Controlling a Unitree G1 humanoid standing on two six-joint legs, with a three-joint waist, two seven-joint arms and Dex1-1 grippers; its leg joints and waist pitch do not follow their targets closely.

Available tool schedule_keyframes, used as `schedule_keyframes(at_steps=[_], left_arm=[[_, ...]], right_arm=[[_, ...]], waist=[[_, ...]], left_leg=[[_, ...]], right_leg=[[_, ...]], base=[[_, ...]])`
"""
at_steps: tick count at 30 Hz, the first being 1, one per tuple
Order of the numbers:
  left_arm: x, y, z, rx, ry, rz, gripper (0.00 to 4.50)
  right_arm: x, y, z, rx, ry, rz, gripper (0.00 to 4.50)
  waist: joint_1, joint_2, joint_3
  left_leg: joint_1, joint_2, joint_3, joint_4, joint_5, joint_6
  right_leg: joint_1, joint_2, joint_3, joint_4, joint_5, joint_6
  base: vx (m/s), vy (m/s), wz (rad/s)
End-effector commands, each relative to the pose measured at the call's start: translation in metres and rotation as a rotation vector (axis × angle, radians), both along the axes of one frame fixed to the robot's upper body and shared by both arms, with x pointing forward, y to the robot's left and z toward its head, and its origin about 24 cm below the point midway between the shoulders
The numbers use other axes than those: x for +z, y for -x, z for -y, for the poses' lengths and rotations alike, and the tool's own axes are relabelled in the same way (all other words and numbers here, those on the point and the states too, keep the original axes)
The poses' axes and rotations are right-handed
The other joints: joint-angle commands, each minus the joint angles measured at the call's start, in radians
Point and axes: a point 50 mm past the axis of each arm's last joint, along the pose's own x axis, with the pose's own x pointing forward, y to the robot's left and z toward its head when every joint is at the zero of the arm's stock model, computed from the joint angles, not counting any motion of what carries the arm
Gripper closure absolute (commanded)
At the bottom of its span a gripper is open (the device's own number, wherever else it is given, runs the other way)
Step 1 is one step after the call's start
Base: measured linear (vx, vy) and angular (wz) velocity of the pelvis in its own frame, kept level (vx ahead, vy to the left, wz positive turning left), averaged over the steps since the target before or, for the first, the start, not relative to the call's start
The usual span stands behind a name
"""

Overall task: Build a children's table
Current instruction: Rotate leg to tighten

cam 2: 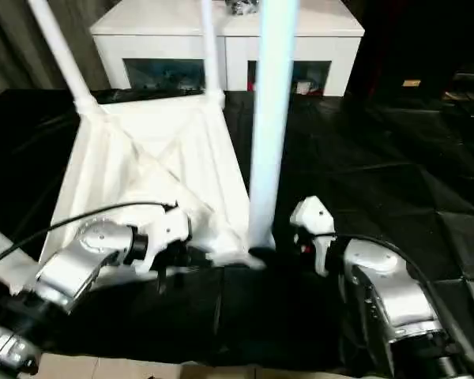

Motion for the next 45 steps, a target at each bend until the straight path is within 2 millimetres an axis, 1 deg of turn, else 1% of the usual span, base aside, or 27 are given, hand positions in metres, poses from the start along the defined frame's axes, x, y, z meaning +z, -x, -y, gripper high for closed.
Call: schedule_keyframes(at_steps=[1, 4, 6, 8, 11, 12, 16, 17, 21, 24, 25, 26, 27, 28, 29, 30, 31, 32, 33, 34, 35, 36, 38, 41, 42, 43, 45], left_arm=[[0.005, 0.004, 0.007, -0.066, 0.018, 0.002, 4.5], [0.006, 0.004, 0.006, -0.067, 0.016, 0.0, 4.5], [0.006, 0.004, 0.005, -0.066, 0.014, -0.002, 4.5], [0.006, 0.004, 0.004, -0.055, 0.015, 0.002, 4.5], [0.006, 0.003, 0.003, -0.053, 0.011, 0.002, 4.5], [0.006, 0.003, 0.003, -0.053, 0.011, 0.002, 4.5], [0.006, 0.004, 0.003, -0.054, 0.012, -0.002, 4.5], [0.006, 0.004, 0.003, -0.054, 0.012, -0.003, 4.5], [0.004, 0.003, 0.003, -0.04, 0.013, -0.01, 4.5], [0.002, -0.001, 0.006, 0.014, 0.007, 0.004, 4.5], [0.001, -0.002, 0.007, 0.02, 0.006, 0.007, 4.5], [-0.001, -0.008, 0.011, 0.077, -0.006, 0.024, 4.5], [-0.004, -0.014, 0.017, 0.143, -0.019, 0.04, 4.5], [-0.007, -0.019, 0.022, 0.2, -0.031, 0.047, 4.5], [-0.008, -0.027, 0.031, 0.285, -0.037, 0.063, 4.5], [-0.01, -0.034, 0.04, 0.363, -0.038, 0.071, 4.5], [-0.01, -0.035, 0.042, 0.376, -0.039, 0.071, 4.5], [-0.01, -0.038, 0.048, 0.415, -0.039, 0.079, 4.5], [-0.009, -0.04, 0.055, 0.44, -0.031, 0.091, 4.5], [-0.009, -0.041, 0.056, 0.443, -0.03, 0.093, 4.5], [-0.006, -0.043, 0.066, 0.45, -0.018, 0.116, 4.5], [-0.005, -0.043, 0.069, 0.445, -0.014, 0.127, 4.5], [-0.005, -0.043, 0.074, 0.425, -0.006, 0.129, 4.5], [-0.005, -0.042, 0.07, 0.39, -0.015, 0.147, 4.5], [-0.005, -0.042, 0.068, 0.377, -0.015, 0.153, 4.5], [-0.005, -0.041, 0.067, 0.366, -0.015, 0.161, 4.5], [-0.006, -0.041, 0.065, 0.355, -0.015, 0.165, 4.5]], right_arm=[[0.002, -0.001, -0.005, 0.036, 0.023, 0.013, 0.73], [-0.001, -0.001, -0.007, 0.054, 0.033, 0.006, 0.73], [-0.002, -0.002, -0.007, 0.053, 0.032, -0.004, 1.01], [-0.002, -0.003, -0.007, 0.051, 0.029, -0.011, 1.1], [-0.003, -0.003, -0.007, 0.045, 0.016, -0.021, 1.33], [-0.003, -0.003, -0.007, 0.045, 0.016, -0.021, 1.52], [-0.003, -0.002, -0.006, 0.043, 0.004, -0.028, 1.65], [-0.003, -0.002, -0.006, 0.045, 0.001, -0.03, 1.79], [-0.005, -0.002, -0.007, 0.023, -0.017, -0.038, 1.81], [-0.013, -0.012, -0.009, -0.127, 0.006, -0.018, 1.83], [-0.014, -0.014, -0.009, -0.147, 0.011, -0.015, 1.83], [-0.02, -0.024, -0.011, -0.295, 0.02, 0.007, 1.83], [-0.025, -0.033, -0.014, -0.45, 0.018, 0.013, 1.83], [-0.029, -0.04, -0.016, -0.585, 0.015, 0.011, 1.83], [-0.035, -0.046, -0.022, -0.712, 0.002, -0.016, 1.83], [-0.038, -0.05, -0.029, -0.804, -0.008, -0.035, 1.83], [-0.038, -0.051, -0.03, -0.82, -0.011, -0.039, 1.84], [-0.039, -0.054, -0.036, -0.862, -0.021, -0.049, 1.84], [-0.039, -0.057, -0.044, -0.89, -0.033, -0.058, 1.84], [-0.039, -0.057, -0.045, -0.894, -0.035, -0.059, 1.84], [-0.039, -0.06, -0.057, -0.907, -0.032, -0.052, 1.84], [-0.038, -0.062, -0.061, -0.906, -0.024, -0.042, 1.84], [-0.036, -0.064, -0.072, -0.873, -0.042, -0.034, 1.84], [-0.032, -0.065, -0.072, -0.841, -0.066, -0.009, 1.84], [-0.03, -0.064, -0.071, -0.828, -0.085, 0.004, 1.49], [-0.027, -0.064, -0.069, -0.819, -0.102, 0.02, 1.28], [-0.025, -0.063, -0.065, -0.809, -0.101, 0.05, 1.11]], waist=[[-0.003, -0.017, -0.051], [-0.003, -0.015, -0.052], [-0.003, -0.017, -0.054], [-0.003, -0.016, -0.057], [-0.002, -0.015, -0.057], [-0.002, -0.015, -0.057], [-0.003, -0.014, -0.056], [-0.002, -0.015, -0.056], [-0.002, -0.014, -0.058], [-0.005, -0.016, -0.056], [-0.008, -0.016, -0.053], [-0.015, -0.016, -0.05], [-0.018, -0.017, -0.049], [-0.023, -0.014, -0.048], [-0.041, -0.017, -0.046], [-0.045, -0.016, -0.047], [-0.047, -0.017, -0.05], [-0.045, -0.016, -0.051], [-0.048, -0.018, -0.049], [-0.05, -0.019, -0.048], [-0.049, -0.02, -0.05], [-0.049, -0.02, -0.051], [-0.045, -0.021, -0.053], [-0.043, -0.022, -0.052], [-0.043, -0.021, -0.053], [-0.042, -0.021, -0.052], [-0.041, -0.021, -0.052]], left_leg=[[0.011, 0.037, -0.008, -0.081, -0.219, 0.074], [0.009, 0.037, -0.008, -0.081, -0.209, 0.069], [0.007, 0.037, -0.008, -0.079, -0.188, 0.075], [0.007, 0.036, -0.007, -0.075, -0.154, 0.088], [0.007, 0.035, -0.005, -0.072, -0.135, 0.104], [0.007, 0.035, -0.005, -0.073, -0.138, 0.104], [0.008, 0.036, -0.006, -0.074, -0.167, 0.092], [0.008, 0.036, -0.006, -0.074, -0.165, 0.09], [0.008, 0.036, -0.006, -0.073, -0.147, 0.096], [0.006, 0.034, -0.005, -0.073, -0.153, 0.092], [0.006, 0.034, -0.005, -0.075, -0.164, 0.08], [0.001, 0.032, -0.007, -0.08, -0.197, 0.063], [0.004, 0.031, -0.007, -0.083, -0.218, 0.047], [0.005, 0.029, -0.007, -0.082, -0.237, 0.031], [0.008, 0.024, -0.014, -0.087, -0.295, -0.019], [0.01, 0.025, -0.017, -0.088, -0.306, -0.03], [0.016, 0.024, -0.015, -0.085, -0.311, -0.031], [0.019, 0.023, -0.013, -0.084, -0.314, -0.022], [0.015, 0.024, -0.013, -0.086, -0.321, -0.014], [0.01, 0.022, -0.013, -0.086, -0.322, -0.009], [0.012, 0.02, -0.011, -0.085, -0.322, 0.007], [0.013, 0.019, -0.012, -0.084, -0.323, 0.008], [0.006, 0.02, -0.012, -0.084, -0.29, 0.02], [0.006, 0.023, -0.012, -0.085, -0.282, 0.032], [0.006, 0.023, -0.012, -0.085, -0.281, 0.033], [0.006, 0.023, -0.011, -0.086, -0.29, 0.035], [0.006, 0.024, -0.01, -0.086, -0.291, 0.038]], right_leg=[[0.046, -0.029, 0.033, -0.055, -0.21, -0.254], [0.047, -0.028, 0.032, -0.053, -0.205, -0.248], [0.049, -0.028, 0.032, -0.049, -0.176, -0.251], [0.05, -0.027, 0.032, -0.044, -0.13, -0.262], [0.05, -0.027, 0.031, -0.042, -0.106, -0.272], [0.051, -0.027, 0.031, -0.042, -0.11, -0.273], [0.05, -0.027, 0.031, -0.046, -0.148, -0.266], [0.05, -0.027, 0.031, -0.045, -0.144, -0.266], [0.051, -0.026, 0.031, -0.043, -0.12, -0.272], [0.051, -0.027, 0.03, -0.045, -0.138, -0.27], [0.049, -0.026, 0.03, -0.047, -0.165, -0.264], [0.048, -0.026, 0.029, -0.051, -0.226, -0.247], [0.048, -0.025, 0.027, -0.059, -0.267, -0.234], [0.044, -0.027, 0.028, -0.059, -0.298, -0.227], [0.042, -0.029, 0.025, -0.07, -0.4, -0.191], [0.042, -0.028, 0.023, -0.07, -0.414, -0.181], [0.037, -0.028, 0.025, -0.078, -0.401, -0.175], [0.035, -0.026, 0.026, -0.077, -0.37, -0.182], [0.037, -0.025, 0.027, -0.078, -0.36, -0.184], [0.039, -0.024, 0.026, -0.078, -0.358, -0.183], [0.036, -0.026, 0.025, -0.081, -0.366, -0.18], [0.037, -0.025, 0.024, -0.081, -0.37, -0.179], [0.043, -0.027, 0.024, -0.078, -0.337, -0.184], [0.044, -0.027, 0.024, -0.075, -0.321, -0.185], [0.045, -0.027, 0.025, -0.074, -0.319, -0.187], [0.044, -0.027, 0.024, -0.076, -0.326, -0.187], [0.044, -0.028, 0.025, -0.077, -0.324, -0.185]], base=[[0.0, 0.0, 0.0], [0.0, 0.0, 0.0], [0.0, 0.0, 0.0], [0.0, 0.0, 0.0], [0.0, 0.0, 0.0], [0.0, 0.0, 0.0], [0.0, 0.0, 0.0], [0.0, 0.0, 0.0], [0.0, 0.0, 0.0], [0.0, 0.0, 0.0], [0.0, 0.0, 0.0], [0.0, 0.0, 0.0], [-0.059, -0.003, -0.05], [-0.061, -0.005, -0.05], [-0.061, -0.005, -0.05], [-0.056, 0.003, -0.05], [0.0, 0.0, 0.0], [0.0, 0.0, 0.0], [0.0, 0.0, 0.0], [0.0, 0.0, 0.0], [0.0, 0.0, 0.0], [0.0, 0.0, 0.0], [0.0, 0.0, 0.0], [0.0, 0.0, 0.0], [0.0, 0.0, 0.0], [0.0, 0.0, 0.0], [0.0, 0.0, 0.0]])
